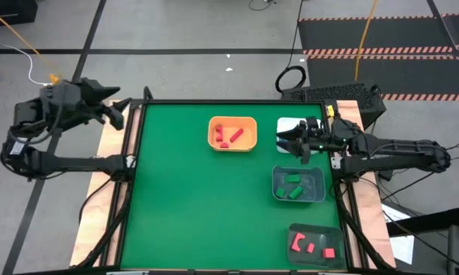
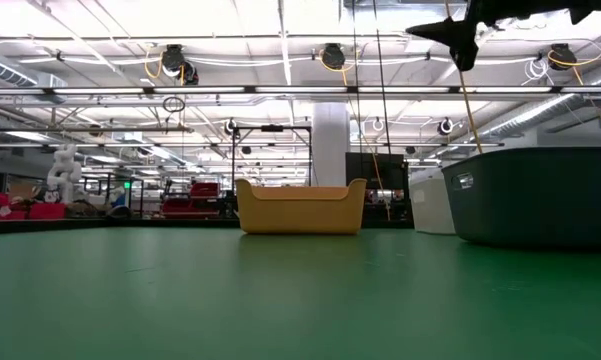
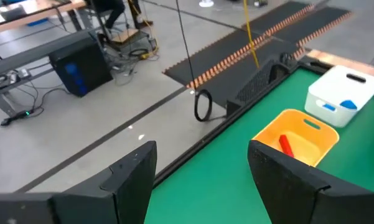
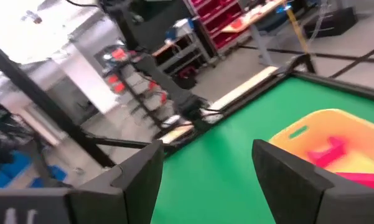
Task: Sort & place blocks by color
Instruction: Return to Home Position
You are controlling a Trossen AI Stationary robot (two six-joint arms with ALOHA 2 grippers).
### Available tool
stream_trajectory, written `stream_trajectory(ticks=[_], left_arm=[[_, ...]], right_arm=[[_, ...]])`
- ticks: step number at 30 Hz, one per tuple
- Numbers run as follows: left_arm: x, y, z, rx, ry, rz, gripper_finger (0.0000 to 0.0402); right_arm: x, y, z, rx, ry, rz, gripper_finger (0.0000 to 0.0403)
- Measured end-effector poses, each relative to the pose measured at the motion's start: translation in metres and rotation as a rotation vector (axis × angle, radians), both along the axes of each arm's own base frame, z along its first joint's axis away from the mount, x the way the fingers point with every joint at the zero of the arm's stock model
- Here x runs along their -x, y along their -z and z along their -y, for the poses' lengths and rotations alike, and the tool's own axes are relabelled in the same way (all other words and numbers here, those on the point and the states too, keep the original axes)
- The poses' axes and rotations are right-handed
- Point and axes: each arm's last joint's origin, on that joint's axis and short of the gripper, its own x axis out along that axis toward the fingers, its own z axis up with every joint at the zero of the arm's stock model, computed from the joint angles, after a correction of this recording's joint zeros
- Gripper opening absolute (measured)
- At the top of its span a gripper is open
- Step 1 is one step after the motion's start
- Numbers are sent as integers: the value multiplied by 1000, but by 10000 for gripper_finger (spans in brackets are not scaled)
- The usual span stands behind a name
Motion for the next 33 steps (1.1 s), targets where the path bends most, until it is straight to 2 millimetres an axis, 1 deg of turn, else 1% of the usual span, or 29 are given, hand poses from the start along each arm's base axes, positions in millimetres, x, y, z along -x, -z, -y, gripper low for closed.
stream_trajectory(ticks=[4,8,13,15,18,21,23,25,28,33], left_arm=[[11,-1,3,-18,-14,19,255],[11,-1,3,-27,-8,5,255],[3,6,0,-12,-10,-23,255],[0,10,-2,-15,-30,-40,255],[-2,15,-5,-41,-107,-67,255],[-2,17,-8,-67,-197,-76,255],[-4,22,-10,-62,-231,-84,255],[-9,30,-13,-51,-248,-84,255],[-18,46,-18,-37,-270,-83,255],[-29,63,-25,-25,-281,-50,255]], right_arm=[[3,2,5,41,26,-31,236],[4,6,10,58,58,-53,236],[5,31,20,43,118,-60,236],[6,43,25,17,150,-17,236],[11,58,32,2,164,113,236],[20,67,36,29,174,279,236],[28,76,37,33,197,356,236],[34,84,38,14,212,402,236],[41,97,38,-60,222,425,236],[43,96,38,-121,195,467,236]])
